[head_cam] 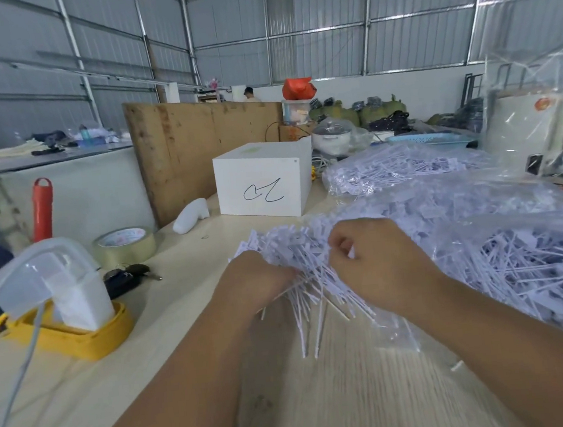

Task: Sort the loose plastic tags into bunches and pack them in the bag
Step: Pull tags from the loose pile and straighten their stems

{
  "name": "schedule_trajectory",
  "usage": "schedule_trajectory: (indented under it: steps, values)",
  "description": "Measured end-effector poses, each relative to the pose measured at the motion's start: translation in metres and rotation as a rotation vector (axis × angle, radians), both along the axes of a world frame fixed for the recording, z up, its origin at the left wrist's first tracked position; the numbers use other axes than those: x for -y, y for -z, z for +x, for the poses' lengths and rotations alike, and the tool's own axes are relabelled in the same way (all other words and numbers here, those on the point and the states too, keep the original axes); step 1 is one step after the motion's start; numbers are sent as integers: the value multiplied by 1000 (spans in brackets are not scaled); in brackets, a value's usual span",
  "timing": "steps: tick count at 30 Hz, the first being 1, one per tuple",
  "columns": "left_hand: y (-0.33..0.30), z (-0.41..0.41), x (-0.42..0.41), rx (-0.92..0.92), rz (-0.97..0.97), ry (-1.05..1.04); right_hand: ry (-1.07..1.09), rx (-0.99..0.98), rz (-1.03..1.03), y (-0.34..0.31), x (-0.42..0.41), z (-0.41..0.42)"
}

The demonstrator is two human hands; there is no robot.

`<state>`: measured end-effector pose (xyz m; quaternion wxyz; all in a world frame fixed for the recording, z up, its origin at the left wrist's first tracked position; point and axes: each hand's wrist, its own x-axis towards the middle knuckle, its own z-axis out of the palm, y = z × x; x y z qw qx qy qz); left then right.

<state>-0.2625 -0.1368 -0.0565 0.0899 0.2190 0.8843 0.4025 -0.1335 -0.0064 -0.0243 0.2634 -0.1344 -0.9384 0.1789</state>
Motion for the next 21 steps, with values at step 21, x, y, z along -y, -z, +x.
schedule_trajectory:
  steps: [21]
  values:
    - [6,-11,-9,110,46,53,134,334,-686,22,-8,-92]
